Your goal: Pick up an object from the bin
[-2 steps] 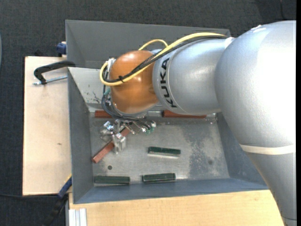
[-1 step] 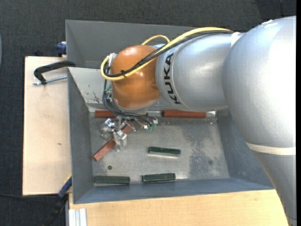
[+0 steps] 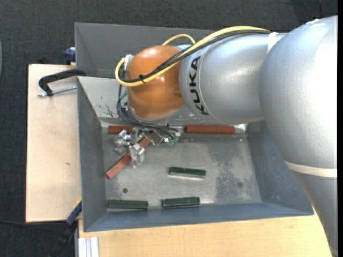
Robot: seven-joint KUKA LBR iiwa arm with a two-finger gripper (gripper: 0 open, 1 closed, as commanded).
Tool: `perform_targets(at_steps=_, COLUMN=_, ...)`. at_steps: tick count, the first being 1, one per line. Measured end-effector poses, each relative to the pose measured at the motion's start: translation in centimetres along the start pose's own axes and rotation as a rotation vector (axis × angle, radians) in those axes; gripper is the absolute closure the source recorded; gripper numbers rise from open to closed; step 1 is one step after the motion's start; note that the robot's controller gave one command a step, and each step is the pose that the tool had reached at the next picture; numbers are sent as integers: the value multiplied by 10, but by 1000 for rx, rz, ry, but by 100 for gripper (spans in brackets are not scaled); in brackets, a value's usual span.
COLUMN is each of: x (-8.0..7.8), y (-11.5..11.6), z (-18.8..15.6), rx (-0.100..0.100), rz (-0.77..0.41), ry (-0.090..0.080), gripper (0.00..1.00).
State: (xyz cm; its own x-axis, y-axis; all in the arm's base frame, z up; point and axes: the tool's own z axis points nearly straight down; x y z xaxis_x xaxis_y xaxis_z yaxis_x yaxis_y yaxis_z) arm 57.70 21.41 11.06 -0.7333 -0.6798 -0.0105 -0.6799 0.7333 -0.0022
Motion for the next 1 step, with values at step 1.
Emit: perform_targets(at_steps=1, x=1, y=1, z=-8, rx=-2, rz=0, ry=3, gripper=100)
